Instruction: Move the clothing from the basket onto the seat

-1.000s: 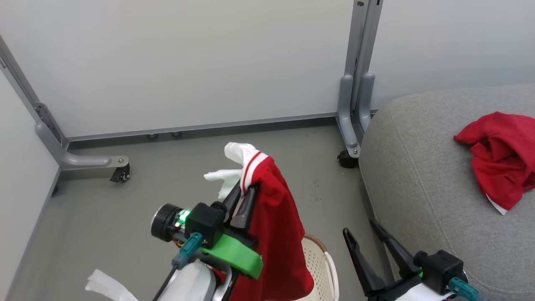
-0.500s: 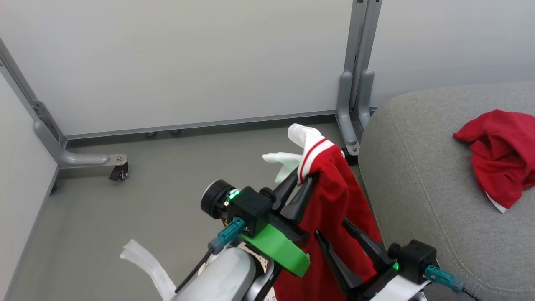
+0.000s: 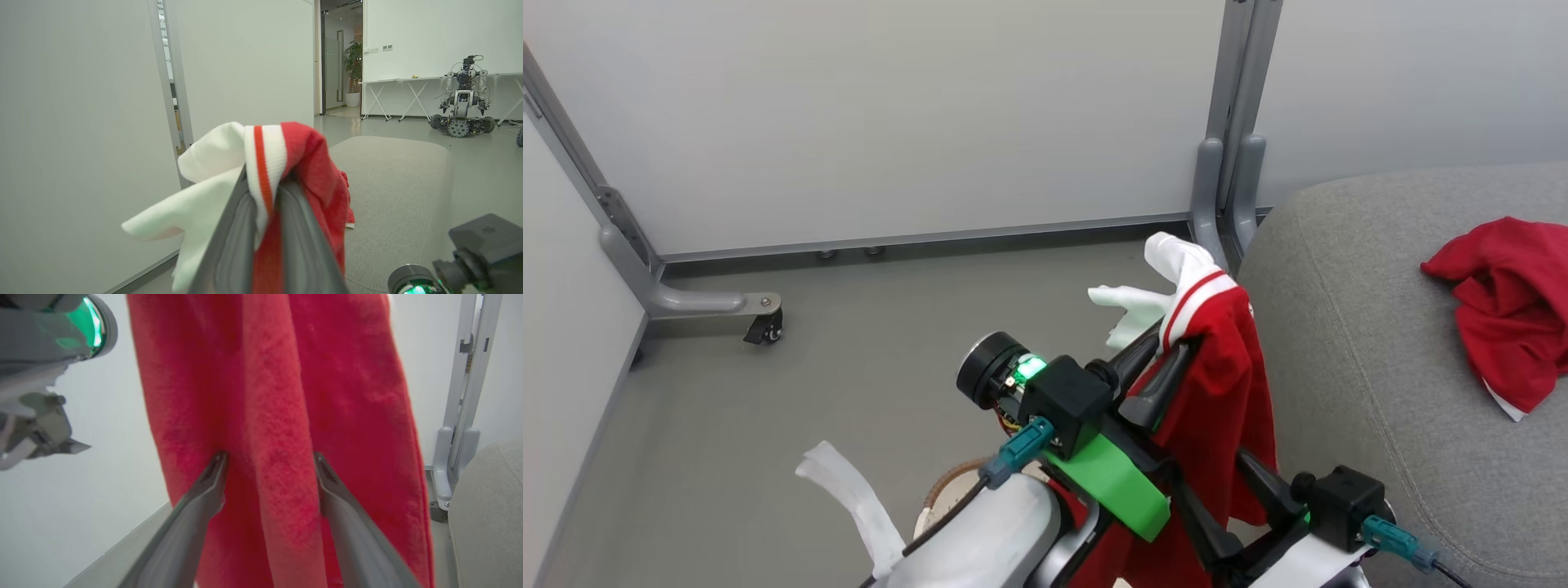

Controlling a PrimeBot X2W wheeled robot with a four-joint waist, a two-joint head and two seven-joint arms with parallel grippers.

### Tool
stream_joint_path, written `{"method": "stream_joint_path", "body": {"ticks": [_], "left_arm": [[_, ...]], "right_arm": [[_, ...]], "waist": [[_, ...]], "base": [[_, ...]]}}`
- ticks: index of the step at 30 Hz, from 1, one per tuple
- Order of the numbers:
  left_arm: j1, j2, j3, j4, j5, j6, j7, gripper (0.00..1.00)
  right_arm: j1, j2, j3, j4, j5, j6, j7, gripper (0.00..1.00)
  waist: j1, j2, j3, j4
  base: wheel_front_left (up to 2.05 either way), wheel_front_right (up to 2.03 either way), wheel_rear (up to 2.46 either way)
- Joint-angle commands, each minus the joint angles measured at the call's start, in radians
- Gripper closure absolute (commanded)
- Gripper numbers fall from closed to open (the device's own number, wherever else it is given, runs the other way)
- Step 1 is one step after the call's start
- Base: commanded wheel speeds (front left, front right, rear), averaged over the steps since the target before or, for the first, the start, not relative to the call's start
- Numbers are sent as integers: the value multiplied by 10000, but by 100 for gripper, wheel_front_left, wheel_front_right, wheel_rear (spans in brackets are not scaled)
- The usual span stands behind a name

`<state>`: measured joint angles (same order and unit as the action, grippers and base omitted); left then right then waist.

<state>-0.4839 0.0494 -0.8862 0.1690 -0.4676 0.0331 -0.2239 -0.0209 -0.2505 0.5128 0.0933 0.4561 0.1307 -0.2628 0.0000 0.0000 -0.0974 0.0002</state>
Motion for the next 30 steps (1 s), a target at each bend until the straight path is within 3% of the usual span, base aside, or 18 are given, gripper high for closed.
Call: {"method": "stream_joint_path", "body": {"ticks": [1, 2, 3, 9, 23, 25, 26, 30], "left_arm": [[-197, 20, -29, 127, 123, 78, 9, 100], [-225, 29, -32, 211, 165, 113, 3, 100], [-248, 53, -19, 302, 186, 158, -10, 100], [-118, 364, -25, 1109, 448, 538, 81, 100], [270, 564, -147, 1621, 70, 457, 289, 100], [282, 579, -153, 1640, 71, 486, 294, 50], [292, 591, -152, 1655, 73, 526, 300, 0], [335, 634, -87, 1745, 16, 636, 325, 0]], "right_arm": [[24, -51, 67, 67, 70, 0, -29, 17], [8, -28, 109, 71, 147, 0, -29, 72], [27, -7, 177, 103, 246, 0, -28, 100], [106, -55, 127, 191, 343, 0, -29, 100], [250, 69, -335, 213, 177, 0, -29, 100], [250, 75, -349, 207, 169, 0, -29, 100], [244, 76, -349, 205, 172, 0, -29, 100], [251, 78, -399, 181, 154, 0, -29, 100]], "waist": [[0, 0, 2, 28], [0, 0, 7, 37], [0, 0, 16, 49], [0, 0, 97, 48], [0, 0, 106, 92], [0, 0, 96, 74], [0, 0, 94, 64], [0, 0, 93, 34]], "base": [[0, 0, 0], [0, 0, 0], [0, 0, 0], [0, 0, 0], [0, 0, 0], [0, 0, 0], [0, 0, 0], [0, 0, 0]]}}
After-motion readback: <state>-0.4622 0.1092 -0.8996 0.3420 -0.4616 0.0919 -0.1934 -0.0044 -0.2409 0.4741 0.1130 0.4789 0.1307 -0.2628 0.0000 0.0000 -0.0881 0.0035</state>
